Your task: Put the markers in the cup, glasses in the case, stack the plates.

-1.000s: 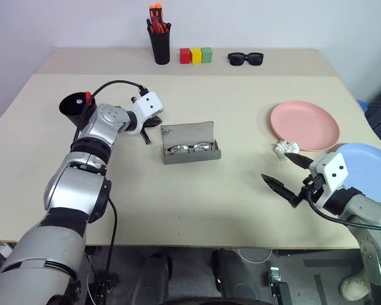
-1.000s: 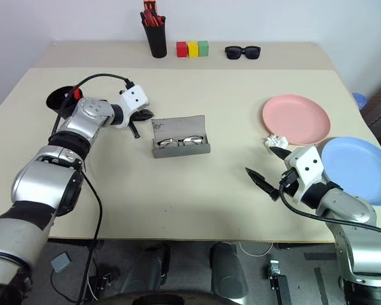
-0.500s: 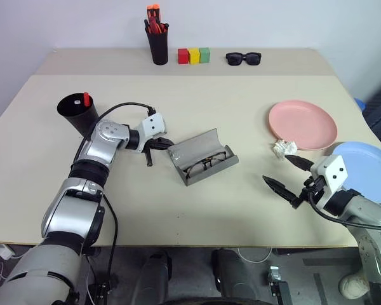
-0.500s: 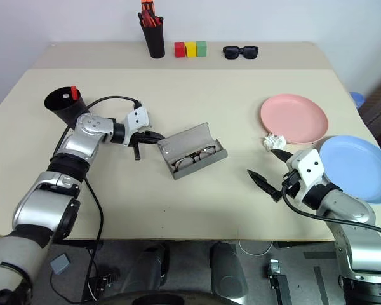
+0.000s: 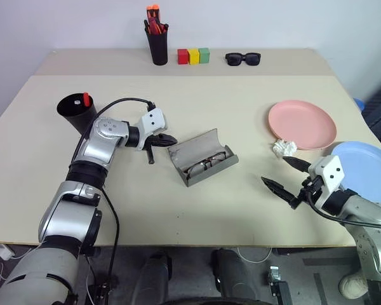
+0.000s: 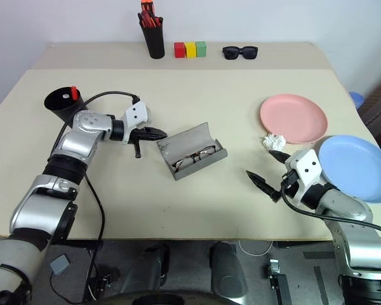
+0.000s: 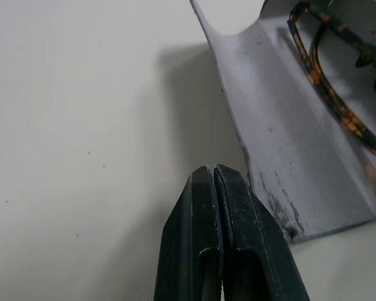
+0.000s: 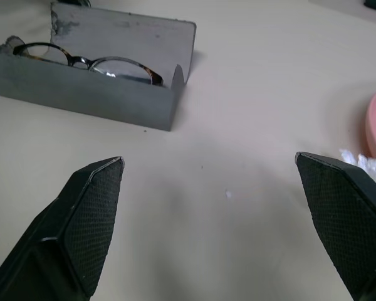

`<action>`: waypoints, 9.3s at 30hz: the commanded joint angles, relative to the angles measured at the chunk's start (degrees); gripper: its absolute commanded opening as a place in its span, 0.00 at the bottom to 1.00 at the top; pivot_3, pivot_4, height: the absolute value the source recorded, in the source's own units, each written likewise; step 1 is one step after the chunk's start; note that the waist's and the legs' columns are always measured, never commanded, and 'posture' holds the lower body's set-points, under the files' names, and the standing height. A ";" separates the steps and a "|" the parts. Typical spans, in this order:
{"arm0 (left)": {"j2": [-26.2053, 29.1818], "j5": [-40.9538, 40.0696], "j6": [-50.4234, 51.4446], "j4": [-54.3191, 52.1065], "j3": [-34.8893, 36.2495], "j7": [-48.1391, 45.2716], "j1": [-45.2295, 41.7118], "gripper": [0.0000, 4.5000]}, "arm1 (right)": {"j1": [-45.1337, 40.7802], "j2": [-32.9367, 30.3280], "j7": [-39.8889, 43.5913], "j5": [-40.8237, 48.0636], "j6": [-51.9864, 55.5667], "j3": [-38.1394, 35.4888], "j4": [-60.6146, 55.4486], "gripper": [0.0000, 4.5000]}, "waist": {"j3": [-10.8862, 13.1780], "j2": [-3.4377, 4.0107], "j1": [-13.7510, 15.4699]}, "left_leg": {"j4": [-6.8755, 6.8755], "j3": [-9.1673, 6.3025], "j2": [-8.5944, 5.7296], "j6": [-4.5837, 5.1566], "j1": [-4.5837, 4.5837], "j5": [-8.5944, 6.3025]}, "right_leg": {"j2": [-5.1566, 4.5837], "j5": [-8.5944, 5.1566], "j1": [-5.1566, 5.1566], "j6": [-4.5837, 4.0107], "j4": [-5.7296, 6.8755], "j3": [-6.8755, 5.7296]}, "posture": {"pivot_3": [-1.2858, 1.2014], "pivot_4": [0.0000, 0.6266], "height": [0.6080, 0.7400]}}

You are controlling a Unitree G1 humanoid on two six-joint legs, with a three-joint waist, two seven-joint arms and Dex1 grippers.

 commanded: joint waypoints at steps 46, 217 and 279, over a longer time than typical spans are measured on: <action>-0.92 -0.25 9.67 -20.04 -14.17 -7.91 9.78 0.00 | 10.67 -0.21 8.51 10.45 -9.63 -12.02 0.89 1.00 | -0.27 0.17 -0.12 | 0.14 -0.01 0.01 0.08 0.60 -0.05 | 0.00 -0.05 0.75 -0.07 -0.12 0.00 | 0.52 0.24 1.00; -3.95 -16.31 17.82 -39.99 -5.86 3.50 10.37 1.00 | -11.87 -3.64 -13.09 0.48 18.27 0.34 7.97 0.99 | -0.36 0.38 1.14 | 0.10 0.04 -0.03 0.18 0.19 -0.11 | -0.03 -0.01 0.46 -0.03 -0.50 0.05 | 0.52 0.24 1.00; -2.00 -17.05 24.95 -50.80 -4.11 12.70 16.82 1.00 | -53.07 2.65 -19.59 -13.20 -24.22 3.74 73.85 0.34 | -0.33 0.41 -0.42 | 0.02 0.06 -0.03 0.19 0.23 -0.11 | -0.02 0.02 0.44 -0.03 -0.49 0.07 | 0.52 0.24 1.00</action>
